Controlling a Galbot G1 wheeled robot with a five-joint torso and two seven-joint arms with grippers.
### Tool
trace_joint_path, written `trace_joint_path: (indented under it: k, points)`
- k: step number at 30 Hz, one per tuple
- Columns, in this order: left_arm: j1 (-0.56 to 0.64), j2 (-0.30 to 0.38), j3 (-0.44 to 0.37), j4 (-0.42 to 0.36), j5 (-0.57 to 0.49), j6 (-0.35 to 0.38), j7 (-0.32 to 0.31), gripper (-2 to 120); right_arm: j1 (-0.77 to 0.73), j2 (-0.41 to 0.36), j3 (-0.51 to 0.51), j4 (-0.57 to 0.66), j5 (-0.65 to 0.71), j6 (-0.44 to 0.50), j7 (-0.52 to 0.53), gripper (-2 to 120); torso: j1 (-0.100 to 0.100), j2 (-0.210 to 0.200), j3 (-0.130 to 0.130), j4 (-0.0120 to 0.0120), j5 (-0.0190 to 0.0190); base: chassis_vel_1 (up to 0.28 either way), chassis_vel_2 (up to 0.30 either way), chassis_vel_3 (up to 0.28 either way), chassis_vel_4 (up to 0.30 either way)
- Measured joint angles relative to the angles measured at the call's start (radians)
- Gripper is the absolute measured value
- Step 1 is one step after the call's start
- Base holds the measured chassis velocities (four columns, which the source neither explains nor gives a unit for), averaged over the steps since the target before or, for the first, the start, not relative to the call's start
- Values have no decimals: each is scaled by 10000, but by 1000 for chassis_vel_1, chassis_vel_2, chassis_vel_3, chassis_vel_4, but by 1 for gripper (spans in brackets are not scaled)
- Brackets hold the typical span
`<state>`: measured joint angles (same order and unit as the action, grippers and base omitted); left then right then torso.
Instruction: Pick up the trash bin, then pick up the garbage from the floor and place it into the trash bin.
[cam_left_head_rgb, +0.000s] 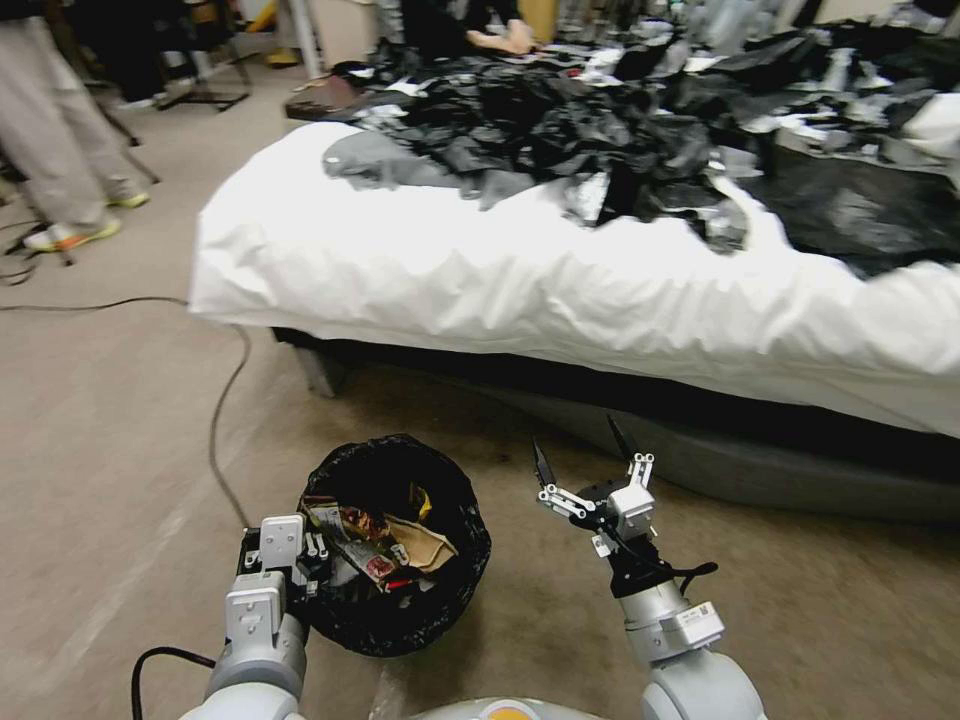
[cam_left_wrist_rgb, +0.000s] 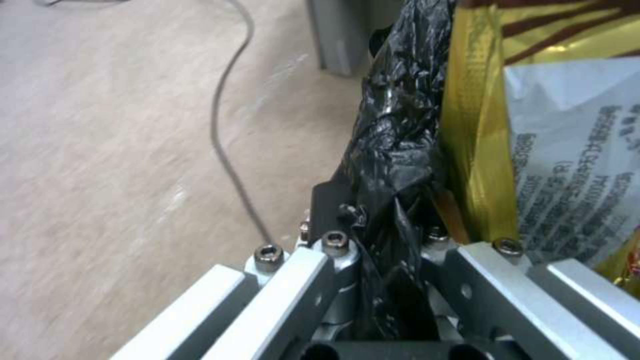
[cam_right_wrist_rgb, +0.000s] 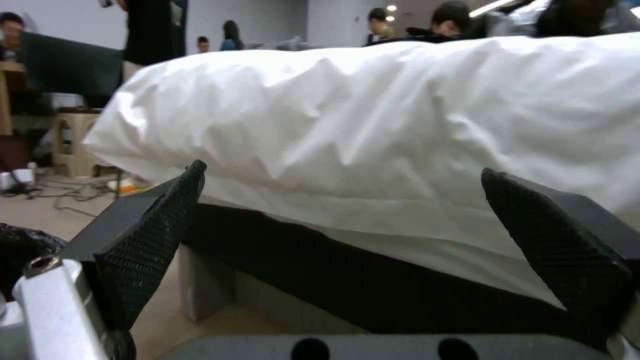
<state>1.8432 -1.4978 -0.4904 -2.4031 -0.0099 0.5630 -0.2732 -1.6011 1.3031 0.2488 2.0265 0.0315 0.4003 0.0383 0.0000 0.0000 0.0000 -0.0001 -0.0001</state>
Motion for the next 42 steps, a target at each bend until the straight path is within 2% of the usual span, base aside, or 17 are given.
trace_joint_path:
  k: [42]
  points:
    - [-51, -9, 38, 36, -8, 3, -2, 1, -17, 24, 67, -67, -20, 52, -27, 100, 0, 0, 0, 1, 1, 128, 127, 124, 126]
